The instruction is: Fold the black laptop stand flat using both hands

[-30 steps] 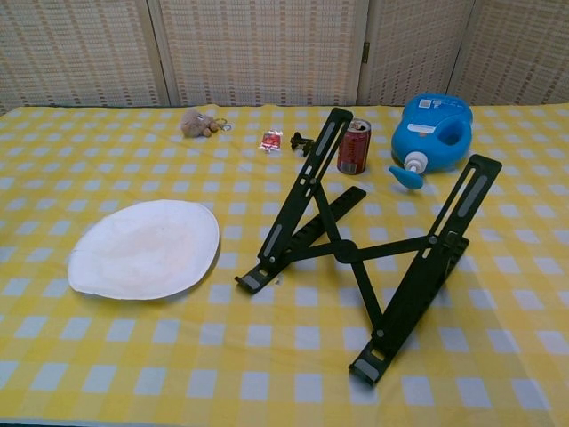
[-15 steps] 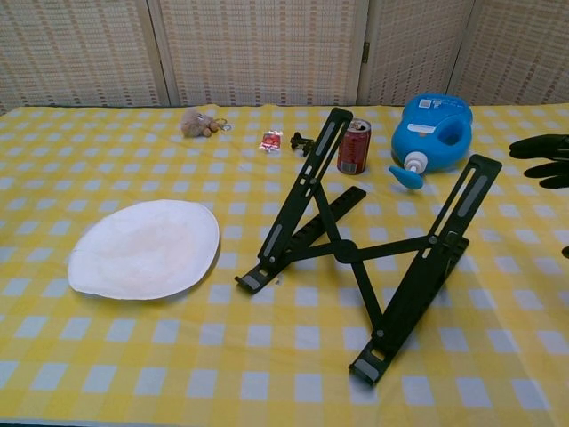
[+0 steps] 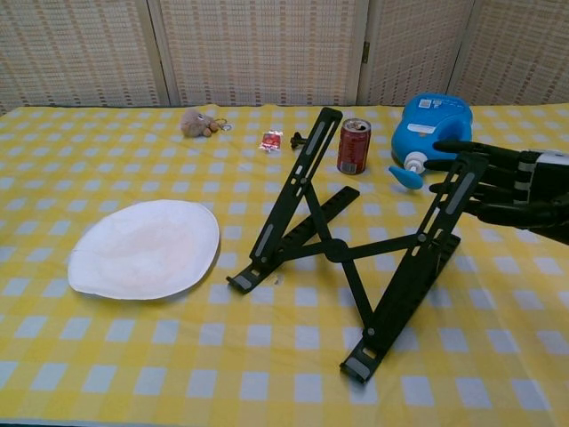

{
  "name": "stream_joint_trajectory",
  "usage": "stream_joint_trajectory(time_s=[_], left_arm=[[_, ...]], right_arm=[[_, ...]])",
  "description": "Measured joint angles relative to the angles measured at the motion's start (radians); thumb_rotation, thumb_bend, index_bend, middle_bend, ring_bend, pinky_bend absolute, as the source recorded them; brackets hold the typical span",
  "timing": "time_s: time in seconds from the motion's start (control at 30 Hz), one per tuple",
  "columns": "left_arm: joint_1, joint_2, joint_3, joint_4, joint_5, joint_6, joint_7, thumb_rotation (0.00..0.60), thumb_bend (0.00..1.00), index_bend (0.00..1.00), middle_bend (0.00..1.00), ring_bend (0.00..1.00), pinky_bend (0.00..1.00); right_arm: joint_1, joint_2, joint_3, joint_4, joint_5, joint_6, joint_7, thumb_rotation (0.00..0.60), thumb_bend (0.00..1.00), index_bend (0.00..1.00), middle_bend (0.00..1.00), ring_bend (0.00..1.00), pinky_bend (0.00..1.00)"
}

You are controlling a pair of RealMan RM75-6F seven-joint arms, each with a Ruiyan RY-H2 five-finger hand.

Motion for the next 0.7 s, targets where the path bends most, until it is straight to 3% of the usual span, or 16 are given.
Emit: stream_joint_trajectory(time_s=[0.13, 0.3, 0.7], left_arm=[[-0.001, 0.001, 0.002, -0.003, 0.005, -0.002, -0.002, 0.6, 0.16, 0.0, 0.0, 0.0, 0.0], [-0.003, 0.005, 0.005, -0.009, 0.012, -0.004, -0.005, 0.6, 0.16, 0.0, 0.0, 0.0, 0.0], [-0.002, 0.011, 0.014, -0.018, 0.03, -0.004, -0.011, 0.6, 0.16, 0.0, 0.0, 0.0, 0.0]], right_arm=[[0.031, -0.017, -0.024, 0.024, -0.062, 0.062, 0.155, 0.6, 0.24, 0.0, 0.01, 0.07, 0.0], [0.077, -0.037, -0.064, 0.044, -0.154, 0.164, 0.245, 0.6, 0.24, 0.0, 0.01, 0.07, 0.0], [0.146, -0.055, -0.151, 0.019, -0.258, 0.249, 0.219, 0.6, 0.24, 0.0, 0.01, 0.08, 0.0]])
